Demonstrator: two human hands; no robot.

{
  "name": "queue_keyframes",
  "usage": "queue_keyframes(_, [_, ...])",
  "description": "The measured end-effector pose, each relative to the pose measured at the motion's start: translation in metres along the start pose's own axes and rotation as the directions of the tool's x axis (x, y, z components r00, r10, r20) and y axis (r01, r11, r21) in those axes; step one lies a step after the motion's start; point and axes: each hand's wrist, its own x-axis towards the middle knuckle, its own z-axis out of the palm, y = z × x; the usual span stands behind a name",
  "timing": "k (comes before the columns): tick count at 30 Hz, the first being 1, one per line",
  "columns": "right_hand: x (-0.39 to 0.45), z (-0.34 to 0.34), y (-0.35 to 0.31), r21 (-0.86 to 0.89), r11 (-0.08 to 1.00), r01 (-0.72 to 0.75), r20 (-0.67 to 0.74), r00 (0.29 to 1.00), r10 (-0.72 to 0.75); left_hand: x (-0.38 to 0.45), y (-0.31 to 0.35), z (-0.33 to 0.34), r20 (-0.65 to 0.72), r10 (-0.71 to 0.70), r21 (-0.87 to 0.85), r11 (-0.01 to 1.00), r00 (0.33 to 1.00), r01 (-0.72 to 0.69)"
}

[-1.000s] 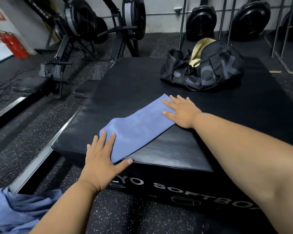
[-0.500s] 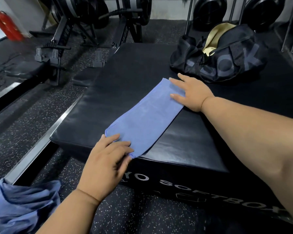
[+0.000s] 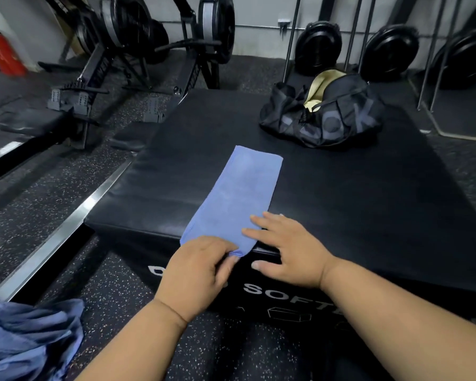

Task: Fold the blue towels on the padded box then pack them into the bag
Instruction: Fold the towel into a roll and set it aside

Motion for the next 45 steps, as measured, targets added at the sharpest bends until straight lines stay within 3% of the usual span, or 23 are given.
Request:
queue_keyframes(7, [-0.025,0.008,-0.011,0.112,0.99,-0.08,-0.073,0.993,0.088,-0.01,0.033,0.011,0.055,0.039,-0.046,0.998,0.998,-0.037])
queue_keyframes(11, [-0.032,-0.002,-0.014,0.206,0.973,-0.109,-0.085,0.988,0.129,-0.016,0.017,-0.007,0.076,-0.031,-0.027,0.999,0.997,0.033])
queue_keyframes(14, [-0.033,-0.011,-0.019,0.328,0.936,-0.131,-0.091,0.981,0.169,-0.013,0.006,-0.029,0.086,-0.182,-0.108,0.976,0.979,0.191])
queue_keyframes(16, [-0.03,-0.014,-0.02,0.349,0.917,-0.194,-0.09,0.967,0.239,-0.006,0.005,-0.039,0.124,-0.299,-0.218,0.922,0.946,0.32])
queue_keyframes(20, [-0.023,-0.014,-0.021,0.429,0.857,-0.285,-0.127,0.92,0.37,0.02,0.008,-0.04,0.157,-0.421,-0.414,0.793,0.893,0.447])
queue_keyframes(25, [-0.008,-0.013,-0.017,0.545,0.739,-0.397,-0.152,0.82,0.552,0.05,-0.005,-0.02,0.195,-0.533,-0.344,0.749,0.823,0.567])
queue_keyframes(29, [-0.001,-0.013,-0.016,0.567,0.7,-0.434,-0.127,0.794,0.595,0.062,-0.018,-0.005,0.201,-0.618,-0.311,0.696,0.76,0.648])
queue_keyframes(39, [-0.001,-0.013,-0.01,0.609,0.675,-0.416,-0.087,0.811,0.578,0.089,-0.03,-0.009,0.315,-0.588,-0.074,0.768,0.745,0.637])
queue_keyframes(42, [-0.002,-0.015,-0.009,0.64,0.663,-0.389,-0.087,0.82,0.566,0.094,-0.025,-0.02,0.347,-0.543,-0.223,0.744,0.764,0.63])
queue_keyframes(45, [-0.004,-0.016,-0.007,0.708,0.62,-0.337,-0.102,0.82,0.563,0.089,-0.017,-0.032,0.463,-0.456,-0.416,0.645,0.76,0.641])
